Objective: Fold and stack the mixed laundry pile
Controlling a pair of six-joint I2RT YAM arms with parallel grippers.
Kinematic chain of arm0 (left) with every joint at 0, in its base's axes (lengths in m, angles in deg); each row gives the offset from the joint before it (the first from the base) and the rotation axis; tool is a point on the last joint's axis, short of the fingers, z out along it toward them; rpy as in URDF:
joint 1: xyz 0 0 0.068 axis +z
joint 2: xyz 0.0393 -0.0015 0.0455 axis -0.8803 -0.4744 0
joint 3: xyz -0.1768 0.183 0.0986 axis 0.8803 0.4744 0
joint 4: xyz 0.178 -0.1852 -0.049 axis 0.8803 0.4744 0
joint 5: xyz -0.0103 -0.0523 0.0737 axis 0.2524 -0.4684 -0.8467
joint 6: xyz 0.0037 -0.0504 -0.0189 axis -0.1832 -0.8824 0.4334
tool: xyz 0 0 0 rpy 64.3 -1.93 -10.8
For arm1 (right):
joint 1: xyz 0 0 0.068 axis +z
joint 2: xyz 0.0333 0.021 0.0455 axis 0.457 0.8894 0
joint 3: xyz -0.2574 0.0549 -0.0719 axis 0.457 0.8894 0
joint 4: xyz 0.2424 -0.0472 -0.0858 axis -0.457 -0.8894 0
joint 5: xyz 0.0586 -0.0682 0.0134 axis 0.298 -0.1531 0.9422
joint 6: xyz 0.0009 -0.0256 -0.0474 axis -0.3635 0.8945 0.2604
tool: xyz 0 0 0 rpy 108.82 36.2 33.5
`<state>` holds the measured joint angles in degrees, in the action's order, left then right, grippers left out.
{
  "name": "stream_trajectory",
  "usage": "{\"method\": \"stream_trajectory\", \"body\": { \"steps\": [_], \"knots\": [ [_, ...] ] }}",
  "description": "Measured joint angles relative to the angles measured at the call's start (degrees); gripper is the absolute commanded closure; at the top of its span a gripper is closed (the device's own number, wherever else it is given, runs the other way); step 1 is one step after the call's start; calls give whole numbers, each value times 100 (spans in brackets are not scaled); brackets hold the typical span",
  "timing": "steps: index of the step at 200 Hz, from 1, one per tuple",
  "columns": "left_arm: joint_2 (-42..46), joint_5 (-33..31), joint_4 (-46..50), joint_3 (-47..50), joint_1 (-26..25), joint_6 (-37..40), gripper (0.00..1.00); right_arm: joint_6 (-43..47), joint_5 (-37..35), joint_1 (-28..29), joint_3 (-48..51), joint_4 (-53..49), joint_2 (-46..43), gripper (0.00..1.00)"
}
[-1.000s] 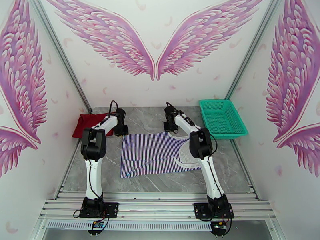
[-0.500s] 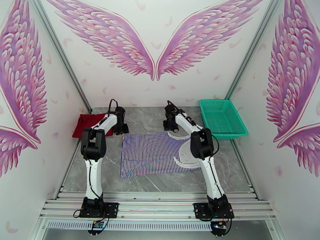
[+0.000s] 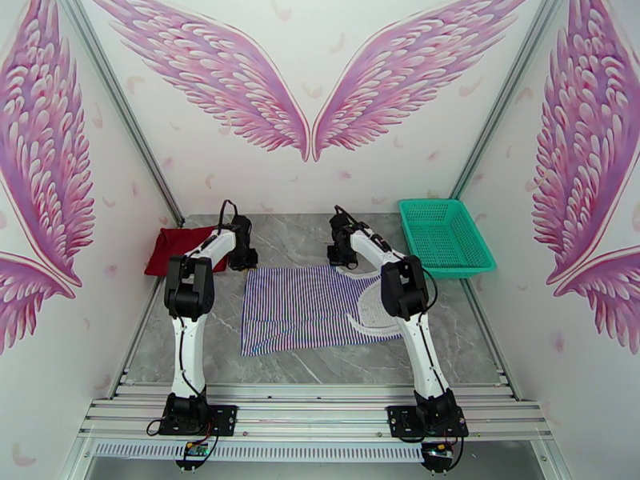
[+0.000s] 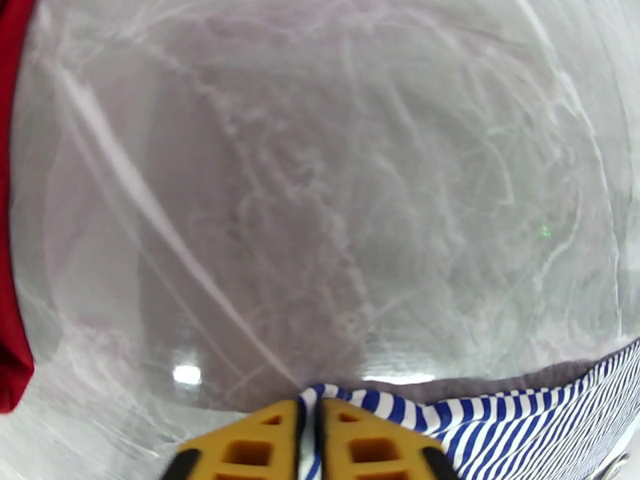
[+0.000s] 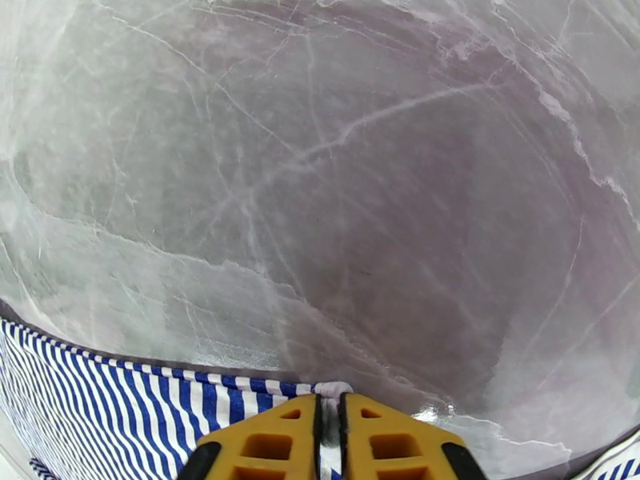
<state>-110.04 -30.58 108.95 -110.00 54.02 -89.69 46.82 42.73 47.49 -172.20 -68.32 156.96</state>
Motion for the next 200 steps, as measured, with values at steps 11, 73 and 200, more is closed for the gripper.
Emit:
{"method": "stream_trajectory", "body": {
  "steps": [11, 73, 200],
  "knots": [
    [0, 44, -50, 0, 0, 22, 100, -7, -2, 0, -37, -13, 0, 94],
    [177, 155, -280, 221, -2, 214, 100, -11, -4, 0, -96, -87, -44, 99],
    [2216, 669, -1335, 2535, -28, 584, 100, -103, -7, 0, 2111, 442, -1921, 100]
  ]
}}
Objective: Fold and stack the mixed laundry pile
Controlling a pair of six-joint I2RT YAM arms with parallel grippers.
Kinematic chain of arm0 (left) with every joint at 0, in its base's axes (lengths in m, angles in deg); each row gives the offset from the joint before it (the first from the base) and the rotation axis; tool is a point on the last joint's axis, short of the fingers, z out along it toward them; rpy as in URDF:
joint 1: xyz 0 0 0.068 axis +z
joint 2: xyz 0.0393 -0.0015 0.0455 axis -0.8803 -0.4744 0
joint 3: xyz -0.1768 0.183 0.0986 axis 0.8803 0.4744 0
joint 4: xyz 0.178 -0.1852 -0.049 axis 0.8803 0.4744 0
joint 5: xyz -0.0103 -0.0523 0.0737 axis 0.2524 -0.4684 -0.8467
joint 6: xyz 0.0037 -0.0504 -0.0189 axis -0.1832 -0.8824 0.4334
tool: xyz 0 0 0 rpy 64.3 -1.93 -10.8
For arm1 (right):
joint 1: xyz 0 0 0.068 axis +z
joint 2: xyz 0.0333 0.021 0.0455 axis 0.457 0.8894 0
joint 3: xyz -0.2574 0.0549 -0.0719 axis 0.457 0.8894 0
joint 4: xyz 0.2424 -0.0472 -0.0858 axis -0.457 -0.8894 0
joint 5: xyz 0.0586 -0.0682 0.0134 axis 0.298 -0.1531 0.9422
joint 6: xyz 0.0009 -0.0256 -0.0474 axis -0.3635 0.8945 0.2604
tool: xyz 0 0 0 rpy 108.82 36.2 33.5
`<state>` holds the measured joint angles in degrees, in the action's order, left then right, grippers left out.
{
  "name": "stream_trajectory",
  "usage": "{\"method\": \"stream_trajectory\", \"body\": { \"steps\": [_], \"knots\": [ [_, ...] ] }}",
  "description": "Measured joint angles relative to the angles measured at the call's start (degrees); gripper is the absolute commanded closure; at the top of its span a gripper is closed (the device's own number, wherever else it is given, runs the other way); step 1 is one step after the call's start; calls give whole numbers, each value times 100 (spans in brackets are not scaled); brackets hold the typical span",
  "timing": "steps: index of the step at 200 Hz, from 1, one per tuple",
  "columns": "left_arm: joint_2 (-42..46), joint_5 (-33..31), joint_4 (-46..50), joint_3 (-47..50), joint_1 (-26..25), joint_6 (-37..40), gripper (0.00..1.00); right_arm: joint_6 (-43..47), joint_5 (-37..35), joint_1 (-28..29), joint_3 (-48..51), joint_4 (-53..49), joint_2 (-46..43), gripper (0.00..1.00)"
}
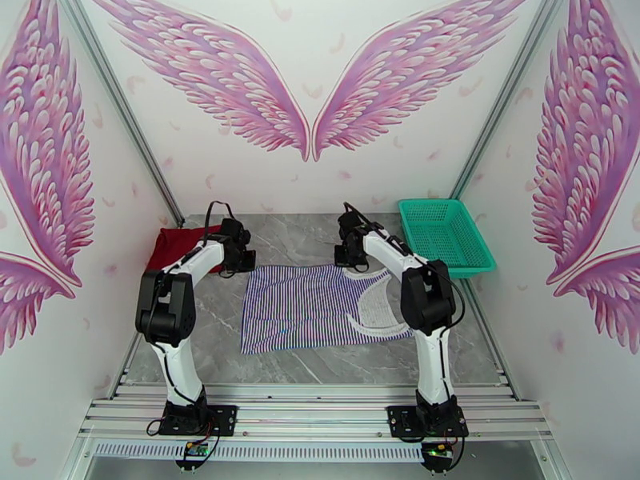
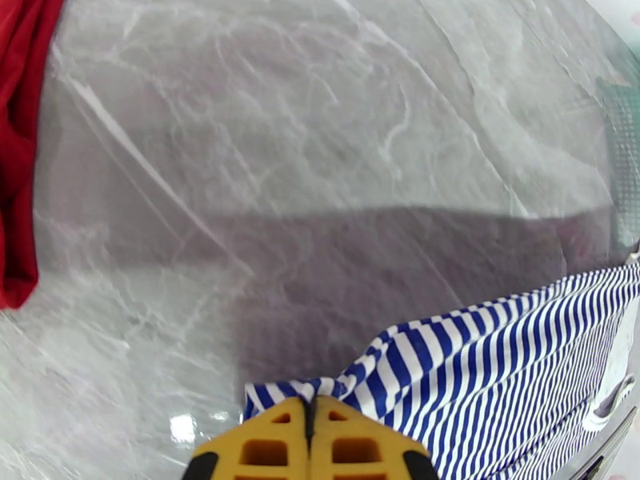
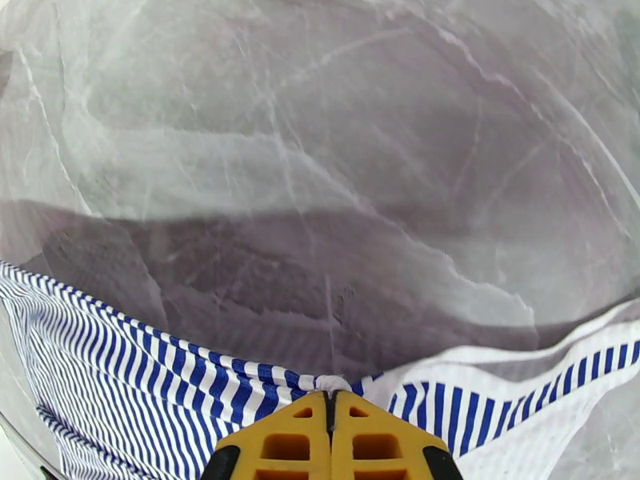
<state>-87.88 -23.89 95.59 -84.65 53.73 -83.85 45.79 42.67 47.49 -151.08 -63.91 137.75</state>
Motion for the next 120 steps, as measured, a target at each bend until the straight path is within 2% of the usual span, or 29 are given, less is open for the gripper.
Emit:
{"method": "stream_trajectory", "body": {
  "steps": [60, 120],
  "knots": [
    [1036, 138, -273, 1290, -114, -52, 100, -219, -74, 173, 1357, 343, -841, 99],
    [1676, 190, -431, 2358, -212, -223, 100, -584, -345, 442, 2782, 837, -1733, 96]
  ]
}}
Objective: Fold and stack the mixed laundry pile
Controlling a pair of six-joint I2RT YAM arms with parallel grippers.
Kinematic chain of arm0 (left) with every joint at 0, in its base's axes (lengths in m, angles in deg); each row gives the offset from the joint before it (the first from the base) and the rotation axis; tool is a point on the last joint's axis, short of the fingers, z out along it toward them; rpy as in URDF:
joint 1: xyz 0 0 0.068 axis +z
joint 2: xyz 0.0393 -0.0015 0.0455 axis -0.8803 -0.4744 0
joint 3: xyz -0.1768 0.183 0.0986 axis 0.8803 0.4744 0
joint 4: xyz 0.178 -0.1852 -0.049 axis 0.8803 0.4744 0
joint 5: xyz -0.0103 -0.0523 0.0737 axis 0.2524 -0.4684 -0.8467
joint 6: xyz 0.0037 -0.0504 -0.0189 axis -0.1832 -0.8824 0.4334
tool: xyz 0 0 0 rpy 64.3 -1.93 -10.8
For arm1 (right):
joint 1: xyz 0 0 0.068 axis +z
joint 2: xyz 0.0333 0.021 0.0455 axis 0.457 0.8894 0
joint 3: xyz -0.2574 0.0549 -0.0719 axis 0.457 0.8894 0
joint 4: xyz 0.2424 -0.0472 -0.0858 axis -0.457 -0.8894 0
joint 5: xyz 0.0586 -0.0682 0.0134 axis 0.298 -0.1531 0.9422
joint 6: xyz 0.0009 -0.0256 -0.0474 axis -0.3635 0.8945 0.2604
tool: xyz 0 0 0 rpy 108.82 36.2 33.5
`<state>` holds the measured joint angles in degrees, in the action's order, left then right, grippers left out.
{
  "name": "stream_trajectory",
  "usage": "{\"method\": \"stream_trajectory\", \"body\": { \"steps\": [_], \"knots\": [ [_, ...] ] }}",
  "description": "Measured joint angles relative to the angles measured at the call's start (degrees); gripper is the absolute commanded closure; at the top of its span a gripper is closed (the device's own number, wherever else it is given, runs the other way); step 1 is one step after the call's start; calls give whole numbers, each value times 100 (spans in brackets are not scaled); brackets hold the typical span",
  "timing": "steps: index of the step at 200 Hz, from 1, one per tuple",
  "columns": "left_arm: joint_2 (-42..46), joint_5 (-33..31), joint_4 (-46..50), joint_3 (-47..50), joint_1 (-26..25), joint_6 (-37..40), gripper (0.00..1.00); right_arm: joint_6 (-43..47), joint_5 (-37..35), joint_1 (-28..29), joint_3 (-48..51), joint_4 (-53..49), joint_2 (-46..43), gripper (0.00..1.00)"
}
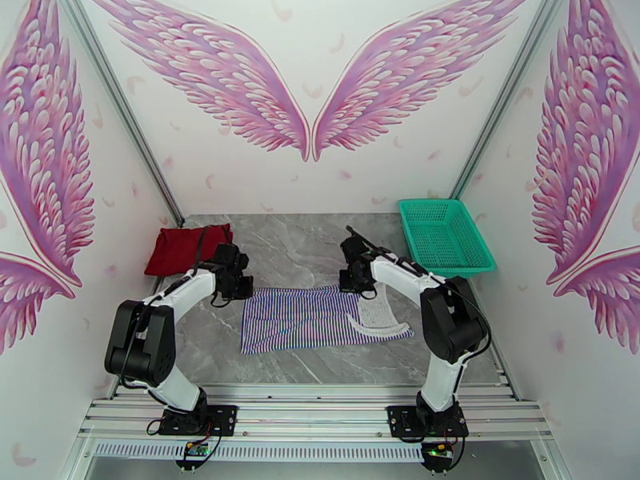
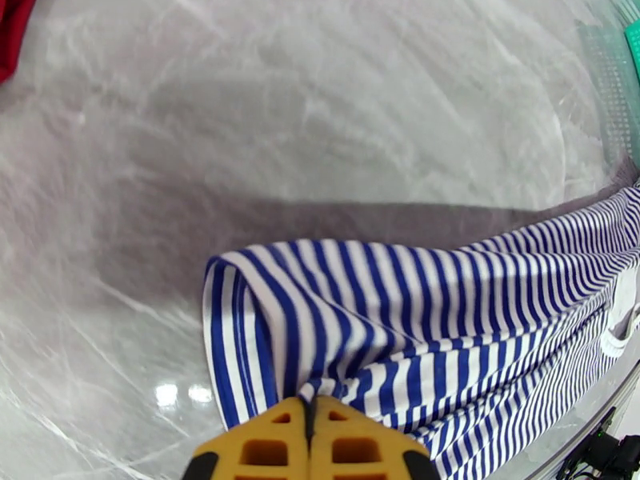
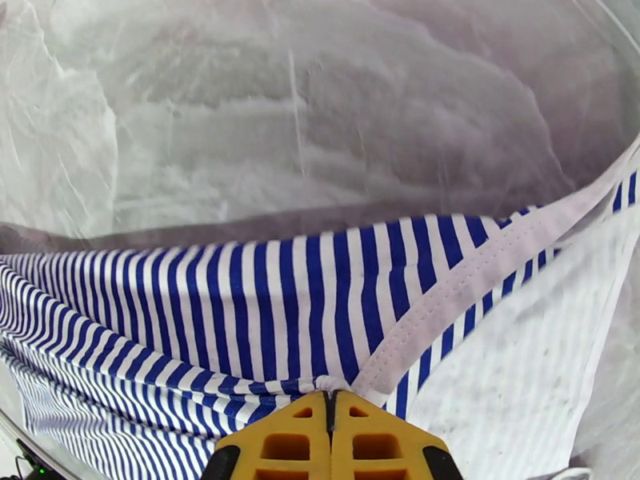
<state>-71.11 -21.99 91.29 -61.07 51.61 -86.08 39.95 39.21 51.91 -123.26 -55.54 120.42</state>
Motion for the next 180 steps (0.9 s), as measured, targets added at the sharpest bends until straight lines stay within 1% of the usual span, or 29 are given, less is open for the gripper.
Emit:
{"method": "stream_trajectory", "body": {
  "steps": [11, 40, 48, 61, 72, 84, 92, 103, 128, 136, 142, 149, 165, 180],
  "knots": [
    [17, 24, -48, 149, -22, -42, 100, -87, -57, 35, 236, 136, -103, 91],
    [20, 46, -243, 505, -116, -173, 100, -308, -131, 72, 739, 474, -188, 88],
    [20, 46, -284, 586, -157, -221, 100, -389, -136, 72, 861, 562, -188, 85],
    [22, 44, -352, 682, -221, -289, 99, -483, -157, 72, 1025, 667, -221, 75],
    [20, 35, -409, 750, -275, -345, 95, -516, -197, 72, 1156, 723, -313, 64],
    [22, 7, -435, 802, -326, -413, 92, -570, -284, 72, 1270, 730, -501, 58],
    [24, -42, -442, 820, -352, -455, 87, -605, -330, 72, 1292, 726, -632, 56],
    [26, -96, -448, 826, -365, -479, 78, -634, -422, 72, 1292, 734, -857, 55],
    [105, -293, -407, 826, -387, -621, 74, -632, -632, 70, 1215, 651, -1274, 54],
    [153, -400, -363, 824, -385, -627, 68, -623, -710, 66, 1110, 579, -1316, 54],
    [179, -466, -315, 817, -385, -634, 62, -608, -756, 50, 1014, 527, -1318, 54],
    [197, -575, -240, 798, -380, -645, 59, -581, -785, 22, 892, 470, -1300, 54],
    [199, -750, -39, 702, -369, -713, 57, -496, -817, -138, 479, 267, -1134, 55],
    [199, -901, 155, 560, -354, -715, 60, -409, -822, -372, -90, 116, -741, 57]
  ]
}}
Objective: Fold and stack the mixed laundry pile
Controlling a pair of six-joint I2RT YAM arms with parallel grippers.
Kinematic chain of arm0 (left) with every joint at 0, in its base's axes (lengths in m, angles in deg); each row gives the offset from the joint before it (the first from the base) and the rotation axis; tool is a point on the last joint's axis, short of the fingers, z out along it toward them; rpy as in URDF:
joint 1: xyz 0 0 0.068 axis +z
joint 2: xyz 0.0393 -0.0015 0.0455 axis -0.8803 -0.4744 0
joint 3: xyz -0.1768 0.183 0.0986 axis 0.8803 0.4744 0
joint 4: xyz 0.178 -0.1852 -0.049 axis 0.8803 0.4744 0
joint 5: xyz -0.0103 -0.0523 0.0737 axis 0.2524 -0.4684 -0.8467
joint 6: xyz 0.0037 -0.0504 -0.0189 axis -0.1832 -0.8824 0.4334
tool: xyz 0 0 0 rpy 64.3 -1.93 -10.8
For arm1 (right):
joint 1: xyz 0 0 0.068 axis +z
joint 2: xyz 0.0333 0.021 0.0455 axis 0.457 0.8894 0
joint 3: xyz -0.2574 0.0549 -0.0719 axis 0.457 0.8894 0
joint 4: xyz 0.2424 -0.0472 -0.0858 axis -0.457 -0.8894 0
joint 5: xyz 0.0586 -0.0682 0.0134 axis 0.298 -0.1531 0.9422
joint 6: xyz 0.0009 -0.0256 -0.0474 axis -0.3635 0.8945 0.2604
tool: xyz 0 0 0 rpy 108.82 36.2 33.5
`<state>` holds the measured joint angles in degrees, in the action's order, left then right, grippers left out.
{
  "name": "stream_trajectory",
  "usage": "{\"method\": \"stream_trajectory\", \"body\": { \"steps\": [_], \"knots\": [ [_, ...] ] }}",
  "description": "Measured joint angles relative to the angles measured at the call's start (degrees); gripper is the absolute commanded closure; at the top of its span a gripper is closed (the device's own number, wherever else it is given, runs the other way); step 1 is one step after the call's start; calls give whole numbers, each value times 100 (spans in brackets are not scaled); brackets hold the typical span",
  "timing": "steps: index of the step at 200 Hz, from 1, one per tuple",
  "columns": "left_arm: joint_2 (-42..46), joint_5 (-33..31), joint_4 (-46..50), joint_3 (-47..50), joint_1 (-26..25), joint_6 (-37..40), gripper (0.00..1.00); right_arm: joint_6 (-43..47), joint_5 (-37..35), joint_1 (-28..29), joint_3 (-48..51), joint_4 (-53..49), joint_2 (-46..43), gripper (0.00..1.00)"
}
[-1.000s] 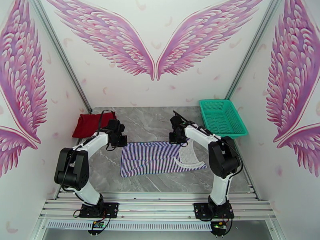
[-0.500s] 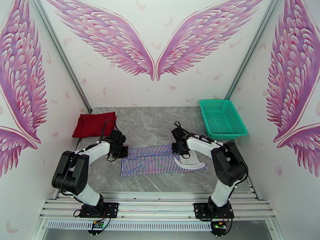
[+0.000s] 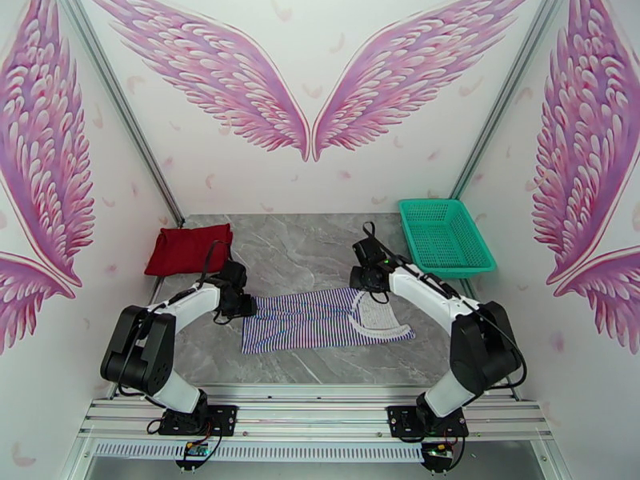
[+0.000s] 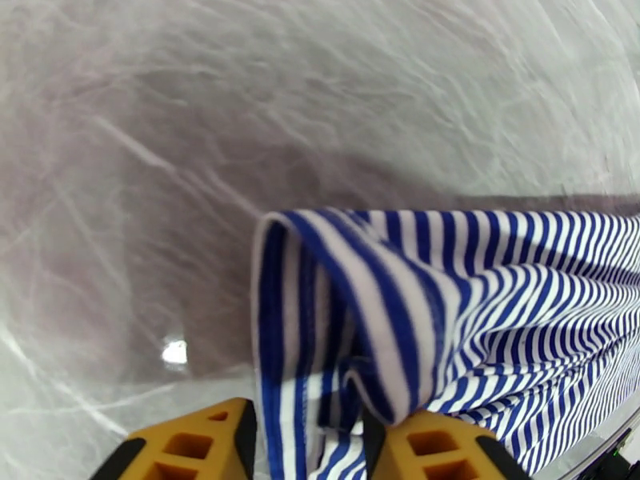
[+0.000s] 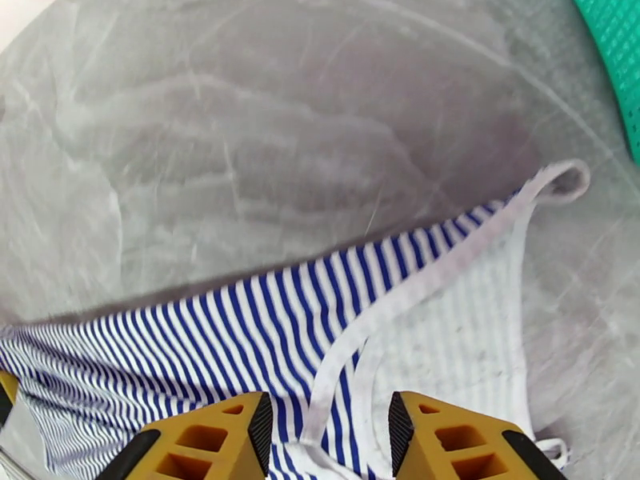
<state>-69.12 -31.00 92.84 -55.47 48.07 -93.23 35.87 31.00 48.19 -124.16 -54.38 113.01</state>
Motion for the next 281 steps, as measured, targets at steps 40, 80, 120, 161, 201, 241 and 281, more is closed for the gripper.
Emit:
{"method": "stream_trajectory", "body": {
  "steps": [40, 80, 120, 161, 201, 241, 281],
  "knots": [
    [0, -55, 321, -570, -33, 57, 66, 264, -68, -476, -1047, -133, 1355, 62],
    [-203, 514, -13, -846, -289, -87, 68, 317, -85, -789, -909, -238, 1770, 65],
    [-968, 841, -501, -846, -678, -452, 73, 313, -111, -964, -245, -229, 1561, 66],
    [-1228, 841, -605, -815, -702, -529, 74, 269, -146, -1034, 286, -118, 1224, 63],
    [-1248, 839, -597, -815, -667, -420, 74, 273, -133, -1110, 348, 92, 1228, 61],
    [-1064, 688, -116, -874, -664, -278, 62, 306, -120, -1115, 258, -7, 1123, 59],
    [-461, 422, 848, -1471, -632, 0, 70, 313, 72, -1023, 245, -385, 168, 58]
  ]
}}
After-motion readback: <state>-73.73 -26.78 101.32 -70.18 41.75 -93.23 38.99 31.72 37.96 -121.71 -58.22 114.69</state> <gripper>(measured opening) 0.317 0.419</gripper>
